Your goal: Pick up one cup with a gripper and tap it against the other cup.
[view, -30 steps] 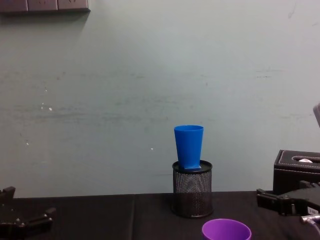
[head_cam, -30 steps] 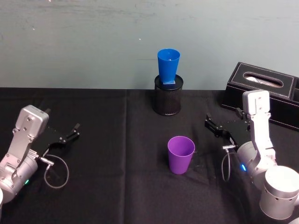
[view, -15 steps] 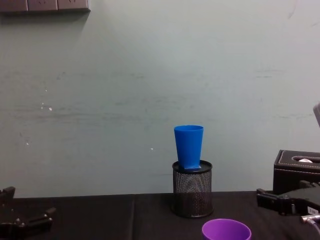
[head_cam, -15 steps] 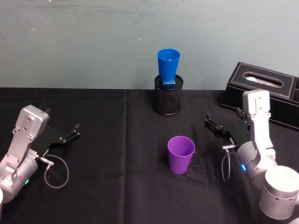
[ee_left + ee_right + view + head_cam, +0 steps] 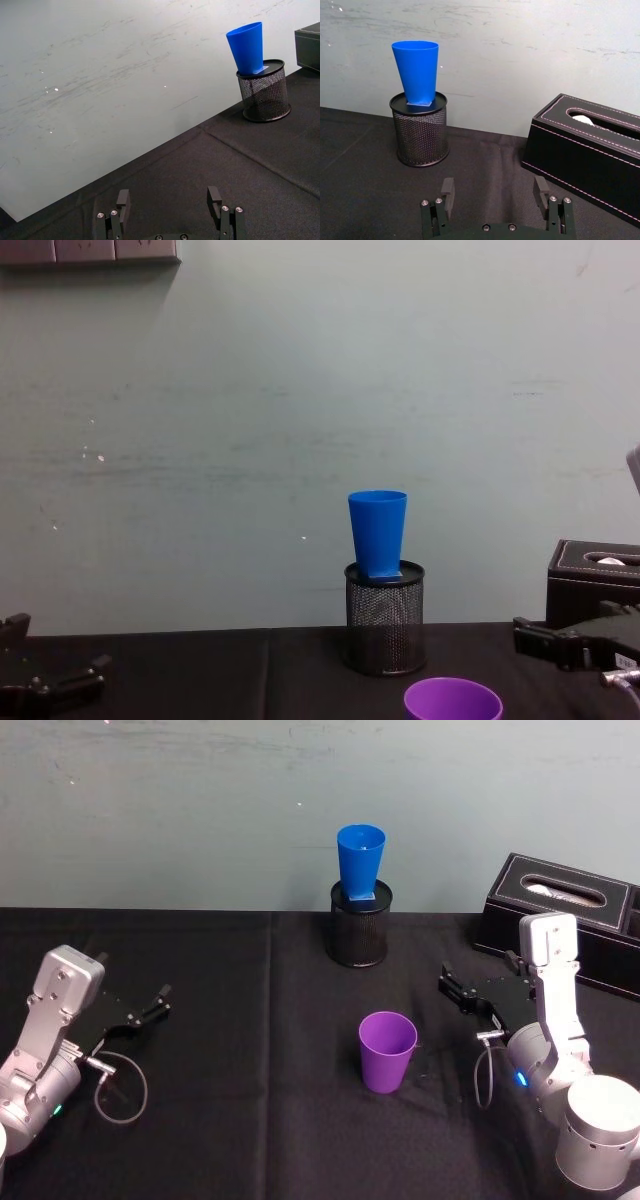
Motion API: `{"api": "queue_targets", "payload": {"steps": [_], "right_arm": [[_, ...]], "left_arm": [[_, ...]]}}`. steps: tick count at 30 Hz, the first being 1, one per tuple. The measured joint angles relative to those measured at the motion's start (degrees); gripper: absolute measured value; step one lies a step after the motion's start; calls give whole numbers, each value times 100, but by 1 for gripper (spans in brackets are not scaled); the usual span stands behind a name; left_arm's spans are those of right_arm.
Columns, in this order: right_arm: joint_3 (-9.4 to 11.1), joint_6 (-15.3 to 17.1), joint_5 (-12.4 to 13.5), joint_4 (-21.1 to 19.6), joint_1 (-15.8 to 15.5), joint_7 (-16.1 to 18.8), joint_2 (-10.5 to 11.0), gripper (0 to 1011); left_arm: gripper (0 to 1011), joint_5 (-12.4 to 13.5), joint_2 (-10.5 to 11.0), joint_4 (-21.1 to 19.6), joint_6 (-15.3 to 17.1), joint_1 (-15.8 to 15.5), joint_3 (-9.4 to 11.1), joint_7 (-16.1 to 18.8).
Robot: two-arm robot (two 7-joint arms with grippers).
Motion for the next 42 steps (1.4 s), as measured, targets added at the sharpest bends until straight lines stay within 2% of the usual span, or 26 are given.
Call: {"api": "queue_targets", "payload": {"steps": [42], "right_arm": [[0,0,0,0,0,0,0,1000]], "left_arm": [[1011,0,0,0,0,0,0,0]]}}
